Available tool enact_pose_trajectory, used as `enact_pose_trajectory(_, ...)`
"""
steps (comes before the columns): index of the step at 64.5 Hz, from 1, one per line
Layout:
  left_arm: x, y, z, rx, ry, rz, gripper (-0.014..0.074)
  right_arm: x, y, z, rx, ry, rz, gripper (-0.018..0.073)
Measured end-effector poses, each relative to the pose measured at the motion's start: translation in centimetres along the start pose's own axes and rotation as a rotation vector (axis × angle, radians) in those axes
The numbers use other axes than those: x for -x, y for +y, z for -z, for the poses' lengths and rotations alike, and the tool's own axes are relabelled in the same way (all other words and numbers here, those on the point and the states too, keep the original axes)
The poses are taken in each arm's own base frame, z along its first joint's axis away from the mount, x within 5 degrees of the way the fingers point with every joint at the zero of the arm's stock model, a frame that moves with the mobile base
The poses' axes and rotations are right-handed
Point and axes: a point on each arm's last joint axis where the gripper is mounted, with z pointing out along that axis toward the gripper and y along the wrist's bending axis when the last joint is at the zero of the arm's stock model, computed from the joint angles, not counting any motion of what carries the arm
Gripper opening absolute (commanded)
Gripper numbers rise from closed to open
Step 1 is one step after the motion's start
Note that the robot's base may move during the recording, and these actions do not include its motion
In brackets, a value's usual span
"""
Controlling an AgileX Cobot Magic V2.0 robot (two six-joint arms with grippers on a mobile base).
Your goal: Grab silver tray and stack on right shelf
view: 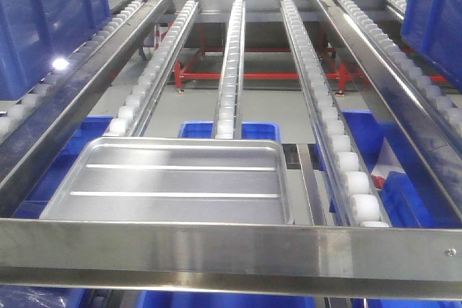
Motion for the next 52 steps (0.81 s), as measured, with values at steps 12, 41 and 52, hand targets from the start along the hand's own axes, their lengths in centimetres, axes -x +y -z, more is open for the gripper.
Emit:
enact_pose_trajectory(12, 0.00, 0.00, 0.00, 0.000, 0.000, 0.000, -0.0093, 0.00, 0.00, 0.00, 0.000, 0.000, 0.000, 0.0048)
enact_pose_trajectory(41, 0.00, 0.00, 0.00, 0.000, 0.000, 0.000, -0.0093, 0.00, 0.00, 0.00, 0.000, 0.000, 0.000, 0.0048)
enact_pose_trajectory(52, 0.14, 0.00, 0.00, 0.000, -0.015, 0.000, -0.0093, 0.30, 0.05, 0.00, 0.005, -0.033, 0.000, 0.0048)
